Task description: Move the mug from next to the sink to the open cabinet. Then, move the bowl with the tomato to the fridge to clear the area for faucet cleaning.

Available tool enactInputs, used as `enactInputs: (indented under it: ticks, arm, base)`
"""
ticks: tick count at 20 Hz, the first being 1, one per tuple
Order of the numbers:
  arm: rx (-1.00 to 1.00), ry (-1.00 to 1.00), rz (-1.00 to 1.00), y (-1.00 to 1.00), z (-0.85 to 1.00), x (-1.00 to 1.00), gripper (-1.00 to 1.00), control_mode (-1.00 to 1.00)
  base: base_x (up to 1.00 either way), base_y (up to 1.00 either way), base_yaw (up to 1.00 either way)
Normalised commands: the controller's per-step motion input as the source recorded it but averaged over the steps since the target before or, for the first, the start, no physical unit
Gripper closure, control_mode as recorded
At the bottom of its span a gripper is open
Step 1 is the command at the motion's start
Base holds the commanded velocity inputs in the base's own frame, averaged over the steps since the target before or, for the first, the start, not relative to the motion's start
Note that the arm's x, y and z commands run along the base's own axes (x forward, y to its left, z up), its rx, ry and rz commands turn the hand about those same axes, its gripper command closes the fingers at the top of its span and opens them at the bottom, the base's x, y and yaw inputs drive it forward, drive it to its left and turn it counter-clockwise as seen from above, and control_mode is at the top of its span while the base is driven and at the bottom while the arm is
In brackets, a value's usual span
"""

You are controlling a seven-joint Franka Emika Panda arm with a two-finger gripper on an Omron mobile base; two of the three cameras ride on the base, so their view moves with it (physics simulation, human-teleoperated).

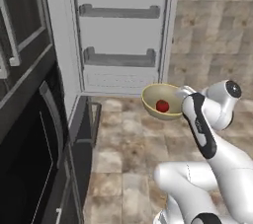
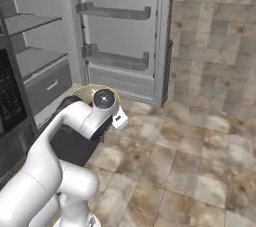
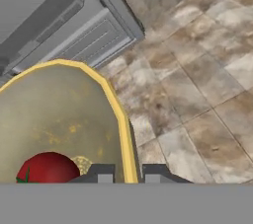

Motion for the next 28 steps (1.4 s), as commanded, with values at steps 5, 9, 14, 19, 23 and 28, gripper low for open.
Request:
enactInputs:
  ticks: [5,9,14,19,23,28]
  arm:
    - [0.00,0.00,0.00,0.00,0.00,0.00,1.00,1.00]
    - [0.00,0.00,0.00,0.00,0.00,0.00,1.00,1.00]
    - [0.00,0.00,0.00,0.00,0.00,0.00,1.00,1.00]
    - [0.00,0.00,0.00,0.00,0.00,0.00,1.00,1.00]
    - [0.00,0.00,0.00,0.00,0.00,0.00,1.00,1.00]
    - [0.00,0.00,0.00,0.00,0.00,0.00,1.00,1.00]
  base:
    - [0.82,0.03,0.57]
    - [0.07,-0.08,0.77]
    - [0.00,-0.15,0.80]
    - [0.24,-0.52,0.65]
    - [0.17,-0.57,0.25]
    - [0.07,-0.56,0.15]
